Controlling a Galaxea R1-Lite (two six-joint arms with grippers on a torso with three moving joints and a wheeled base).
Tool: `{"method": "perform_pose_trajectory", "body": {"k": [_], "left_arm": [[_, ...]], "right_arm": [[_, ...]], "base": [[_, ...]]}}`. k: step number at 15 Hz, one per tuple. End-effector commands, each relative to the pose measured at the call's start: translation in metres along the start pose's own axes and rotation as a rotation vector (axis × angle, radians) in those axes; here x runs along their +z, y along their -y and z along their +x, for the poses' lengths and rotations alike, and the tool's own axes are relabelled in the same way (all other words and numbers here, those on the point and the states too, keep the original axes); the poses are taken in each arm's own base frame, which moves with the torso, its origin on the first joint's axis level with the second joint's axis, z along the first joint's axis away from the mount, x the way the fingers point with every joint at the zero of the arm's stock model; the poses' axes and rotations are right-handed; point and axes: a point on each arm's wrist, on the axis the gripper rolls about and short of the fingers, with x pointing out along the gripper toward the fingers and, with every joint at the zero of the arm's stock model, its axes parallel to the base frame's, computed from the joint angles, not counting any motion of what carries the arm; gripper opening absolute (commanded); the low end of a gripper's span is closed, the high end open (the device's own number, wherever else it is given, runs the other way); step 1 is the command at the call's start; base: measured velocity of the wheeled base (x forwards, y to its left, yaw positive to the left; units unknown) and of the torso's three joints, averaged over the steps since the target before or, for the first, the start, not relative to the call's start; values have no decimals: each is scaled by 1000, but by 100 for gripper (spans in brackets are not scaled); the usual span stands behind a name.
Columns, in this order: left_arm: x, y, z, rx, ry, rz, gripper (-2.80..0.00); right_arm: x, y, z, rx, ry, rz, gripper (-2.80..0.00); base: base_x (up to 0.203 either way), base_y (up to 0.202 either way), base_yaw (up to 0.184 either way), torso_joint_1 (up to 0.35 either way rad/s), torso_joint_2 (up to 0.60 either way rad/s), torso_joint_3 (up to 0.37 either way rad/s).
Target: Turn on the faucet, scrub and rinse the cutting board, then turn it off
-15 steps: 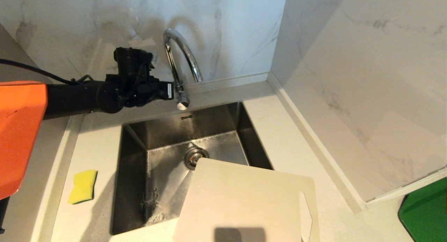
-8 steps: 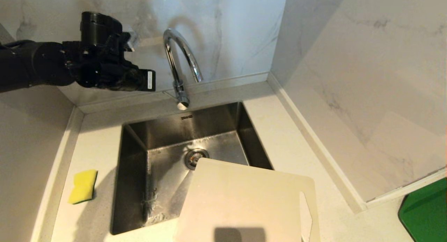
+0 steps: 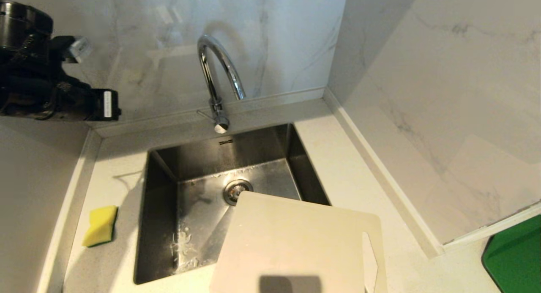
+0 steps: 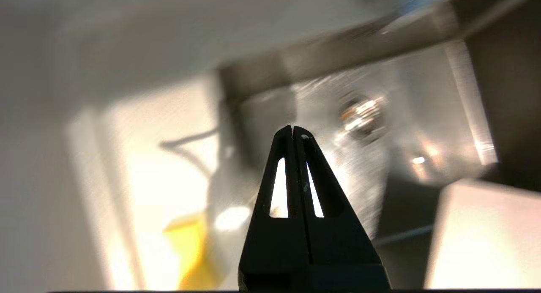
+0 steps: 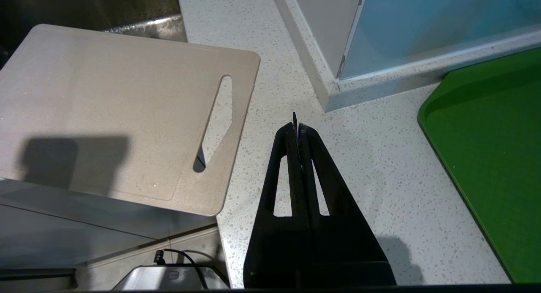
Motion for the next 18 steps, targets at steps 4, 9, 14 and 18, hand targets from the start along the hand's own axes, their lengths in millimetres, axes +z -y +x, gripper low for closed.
{"method": "perform_pose_trajectory", "body": {"k": [4, 9, 14, 18], "left_arm": [[-32, -52, -78, 106, 29, -74, -280], [-97, -53, -108, 101, 14, -64, -280], [-183, -50, -124, 73, 102, 0, -280], [-229, -51, -140, 53, 152, 30, -280]], "right_arm": [[0, 0, 0, 0, 0, 0, -280], [0, 0, 0, 0, 0, 0, -280], [0, 0, 0, 1, 1, 0, -280], [0, 0, 0, 0, 0, 0, -280]], "base": [[0, 0, 0, 0, 0, 0], [0, 0, 0, 0, 0, 0], [0, 0, 0, 0, 0, 0], [0, 0, 0, 0, 0, 0]]}}
